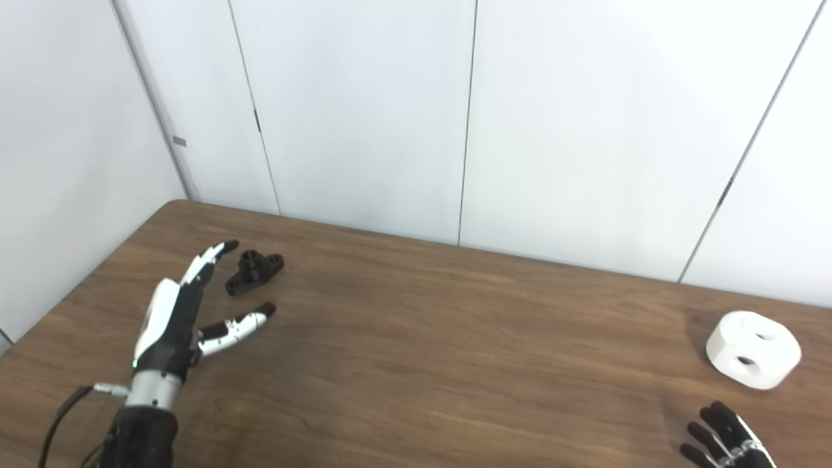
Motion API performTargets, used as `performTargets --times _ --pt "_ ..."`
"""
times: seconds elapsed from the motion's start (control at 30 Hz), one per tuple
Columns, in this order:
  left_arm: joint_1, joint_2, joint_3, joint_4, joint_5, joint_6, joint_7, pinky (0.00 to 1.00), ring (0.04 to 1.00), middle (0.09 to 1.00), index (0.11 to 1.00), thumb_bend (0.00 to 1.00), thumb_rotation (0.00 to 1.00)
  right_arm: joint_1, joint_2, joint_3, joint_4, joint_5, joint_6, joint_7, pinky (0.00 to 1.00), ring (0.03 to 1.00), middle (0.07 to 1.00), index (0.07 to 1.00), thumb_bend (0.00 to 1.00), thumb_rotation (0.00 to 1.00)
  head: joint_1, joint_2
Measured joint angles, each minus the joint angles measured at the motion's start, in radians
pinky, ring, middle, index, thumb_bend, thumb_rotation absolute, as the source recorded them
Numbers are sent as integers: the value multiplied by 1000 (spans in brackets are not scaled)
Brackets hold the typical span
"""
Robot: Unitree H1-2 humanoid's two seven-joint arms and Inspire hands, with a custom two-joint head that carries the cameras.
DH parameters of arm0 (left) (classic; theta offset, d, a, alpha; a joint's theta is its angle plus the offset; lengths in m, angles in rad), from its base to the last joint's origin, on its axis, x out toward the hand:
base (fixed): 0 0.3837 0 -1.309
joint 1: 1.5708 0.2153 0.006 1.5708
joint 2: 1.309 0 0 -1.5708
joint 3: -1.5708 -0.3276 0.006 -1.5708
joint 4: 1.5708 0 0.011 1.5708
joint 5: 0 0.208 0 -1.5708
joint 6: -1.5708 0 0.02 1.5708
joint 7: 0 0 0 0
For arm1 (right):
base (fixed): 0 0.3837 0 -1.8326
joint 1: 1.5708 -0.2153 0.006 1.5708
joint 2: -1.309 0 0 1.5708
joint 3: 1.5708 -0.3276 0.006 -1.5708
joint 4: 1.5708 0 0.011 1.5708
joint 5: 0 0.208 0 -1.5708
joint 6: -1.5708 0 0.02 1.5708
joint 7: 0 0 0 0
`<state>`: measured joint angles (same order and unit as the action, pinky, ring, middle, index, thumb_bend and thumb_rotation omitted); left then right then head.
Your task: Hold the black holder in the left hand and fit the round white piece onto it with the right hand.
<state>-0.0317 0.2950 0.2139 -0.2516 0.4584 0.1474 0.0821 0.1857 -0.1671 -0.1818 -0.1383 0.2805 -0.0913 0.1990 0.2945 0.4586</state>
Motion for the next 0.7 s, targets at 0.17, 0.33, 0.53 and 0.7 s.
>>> performTargets --times 0.17,0.33,0.53,0.7 --pt "-43 49 -2 108 45 -7 22 1000 1000 968 892 730 322 0 0 0 0 -1 0 -1 807 867 896 886 843 834 -2 2" --pt "-85 85 -3 205 72 -11 66 1000 1000 972 887 768 354 0 -1 0 1 -1 -1 -1 817 864 892 893 853 826 2 -2" --pt "-125 100 -34 300 96 -2 78 1000 1000 982 903 781 352 0 -2 0 1 0 -2 0 815 871 897 896 856 825 12 2" --pt "-162 130 -58 365 127 45 79 1000 1000 985 905 800 383 1 -3 0 1 0 -2 0 865 888 913 914 853 829 12 5"
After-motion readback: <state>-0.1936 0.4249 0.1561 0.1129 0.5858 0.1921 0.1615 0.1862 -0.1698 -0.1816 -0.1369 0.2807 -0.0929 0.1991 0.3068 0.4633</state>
